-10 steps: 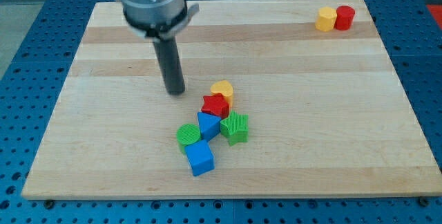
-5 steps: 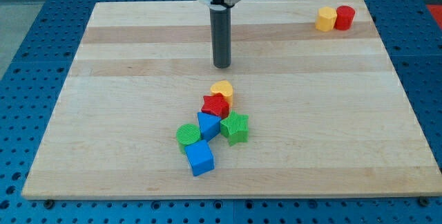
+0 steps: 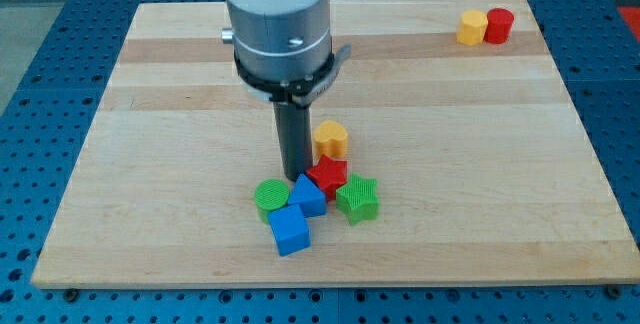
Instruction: Push the group of blocks to the bottom center
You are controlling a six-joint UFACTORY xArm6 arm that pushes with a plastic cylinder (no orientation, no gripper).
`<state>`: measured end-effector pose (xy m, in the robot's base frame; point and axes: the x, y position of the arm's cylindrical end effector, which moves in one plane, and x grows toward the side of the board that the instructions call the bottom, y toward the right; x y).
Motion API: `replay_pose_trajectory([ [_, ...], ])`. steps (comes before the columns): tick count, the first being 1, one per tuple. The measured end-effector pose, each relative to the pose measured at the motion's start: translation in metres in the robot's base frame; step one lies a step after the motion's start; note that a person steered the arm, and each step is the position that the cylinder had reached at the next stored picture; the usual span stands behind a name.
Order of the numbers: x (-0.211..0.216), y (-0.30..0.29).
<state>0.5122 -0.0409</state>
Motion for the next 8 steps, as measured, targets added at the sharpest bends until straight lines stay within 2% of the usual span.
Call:
replay_pose_trajectory([
  [2, -0.012, 0.0],
  [4, -0.154, 0.006],
  [5, -0.141, 0.042],
  [8, -0.113, 0.037],
])
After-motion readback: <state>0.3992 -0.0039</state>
